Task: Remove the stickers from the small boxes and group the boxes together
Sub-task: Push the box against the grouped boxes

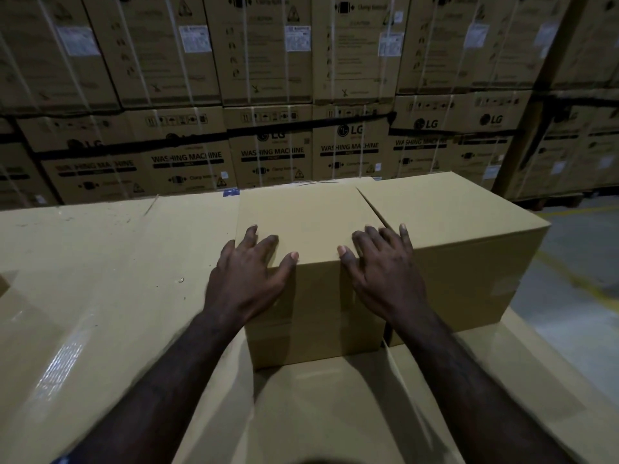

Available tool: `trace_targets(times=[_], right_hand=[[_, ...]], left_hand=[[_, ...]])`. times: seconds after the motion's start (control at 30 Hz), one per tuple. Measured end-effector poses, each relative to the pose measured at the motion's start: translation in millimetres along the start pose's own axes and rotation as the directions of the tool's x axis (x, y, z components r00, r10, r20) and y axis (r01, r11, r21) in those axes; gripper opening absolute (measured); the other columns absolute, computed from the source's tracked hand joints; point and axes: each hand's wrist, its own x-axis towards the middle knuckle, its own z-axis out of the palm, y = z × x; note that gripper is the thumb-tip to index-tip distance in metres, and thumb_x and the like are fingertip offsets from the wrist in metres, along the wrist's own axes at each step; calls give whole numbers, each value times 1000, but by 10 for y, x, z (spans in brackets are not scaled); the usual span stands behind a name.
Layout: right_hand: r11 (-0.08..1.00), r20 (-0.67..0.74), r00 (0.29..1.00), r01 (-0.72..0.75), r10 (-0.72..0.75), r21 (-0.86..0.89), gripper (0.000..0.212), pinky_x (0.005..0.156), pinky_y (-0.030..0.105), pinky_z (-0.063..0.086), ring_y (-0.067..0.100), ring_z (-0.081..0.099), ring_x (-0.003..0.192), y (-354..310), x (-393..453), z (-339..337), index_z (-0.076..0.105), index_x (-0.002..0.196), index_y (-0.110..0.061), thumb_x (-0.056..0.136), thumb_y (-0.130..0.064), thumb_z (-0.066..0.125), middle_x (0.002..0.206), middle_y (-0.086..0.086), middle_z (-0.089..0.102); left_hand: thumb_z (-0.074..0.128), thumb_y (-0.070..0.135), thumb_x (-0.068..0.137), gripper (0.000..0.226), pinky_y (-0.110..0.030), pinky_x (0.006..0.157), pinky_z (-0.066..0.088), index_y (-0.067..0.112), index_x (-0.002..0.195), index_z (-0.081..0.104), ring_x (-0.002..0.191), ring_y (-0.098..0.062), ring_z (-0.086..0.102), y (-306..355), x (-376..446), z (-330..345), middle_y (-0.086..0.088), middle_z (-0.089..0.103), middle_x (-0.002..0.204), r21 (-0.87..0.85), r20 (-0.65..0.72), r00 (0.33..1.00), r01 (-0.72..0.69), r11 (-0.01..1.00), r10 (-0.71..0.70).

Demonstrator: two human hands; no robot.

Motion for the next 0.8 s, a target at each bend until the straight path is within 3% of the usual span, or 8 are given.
trace_targets(times=[0.43, 0.6, 0.8], right_hand=[[1000, 21, 1000, -21, 21, -19, 61, 119, 55, 7, 25, 39, 133, 89, -31, -87, 52, 129, -23, 95, -57, 14, 138, 1, 53], [1000, 6, 1000, -27, 27, 10, 65, 119, 53, 10, 26, 38, 136, -59, -21, -190, 51, 132, -22, 95, -58, 12, 138, 2, 54], [993, -41, 999, 31, -26, 115, 63, 116, 51, 21, 26, 36, 137, -754, -22, -456, 51, 134, -20, 96, -58, 17, 139, 3, 54]], left_hand=[[32, 65, 92, 65, -55, 109, 32, 29, 146, 35, 147, -31, 12, 105, -82, -53, -3, 14, 161, 8, 42, 999, 3, 1000, -3], [29, 64, 93, 67, -49, 115, 20, 28, 149, 30, 148, -27, 4, 65, -162, -174, -4, 11, 162, 14, -16, 999, -37, 999, 38], [31, 65, 92, 67, -48, 112, 27, 30, 150, 29, 148, -21, 4, -218, -469, -682, -1, 11, 162, -28, -135, 990, -48, 998, 44]])
